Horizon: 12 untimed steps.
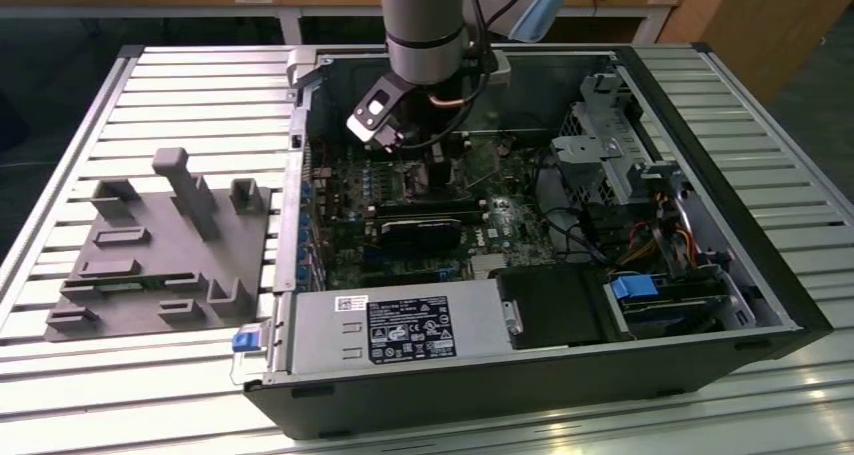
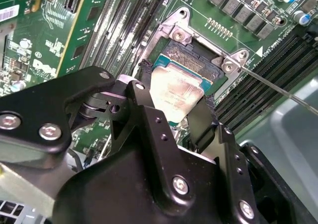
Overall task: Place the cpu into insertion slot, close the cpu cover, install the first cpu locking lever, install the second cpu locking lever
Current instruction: 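Place the cpu into insertion slot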
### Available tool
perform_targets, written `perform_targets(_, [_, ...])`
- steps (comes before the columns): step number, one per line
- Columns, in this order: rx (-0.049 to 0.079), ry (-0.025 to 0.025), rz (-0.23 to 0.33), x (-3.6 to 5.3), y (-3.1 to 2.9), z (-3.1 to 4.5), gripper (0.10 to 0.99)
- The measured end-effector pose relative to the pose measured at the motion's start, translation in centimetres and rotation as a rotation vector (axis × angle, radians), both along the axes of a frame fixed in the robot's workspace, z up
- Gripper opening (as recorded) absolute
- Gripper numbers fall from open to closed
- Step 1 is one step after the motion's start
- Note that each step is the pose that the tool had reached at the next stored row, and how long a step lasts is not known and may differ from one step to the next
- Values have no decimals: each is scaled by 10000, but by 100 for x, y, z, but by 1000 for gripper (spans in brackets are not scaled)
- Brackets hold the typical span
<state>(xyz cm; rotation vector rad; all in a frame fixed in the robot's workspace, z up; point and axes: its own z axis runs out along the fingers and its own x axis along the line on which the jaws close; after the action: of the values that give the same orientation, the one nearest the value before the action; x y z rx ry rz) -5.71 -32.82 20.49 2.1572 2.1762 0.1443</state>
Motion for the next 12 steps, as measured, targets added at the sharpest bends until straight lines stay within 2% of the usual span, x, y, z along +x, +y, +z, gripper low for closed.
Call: perform_targets(12, [0, -5, -23, -30, 6, -36, 537])
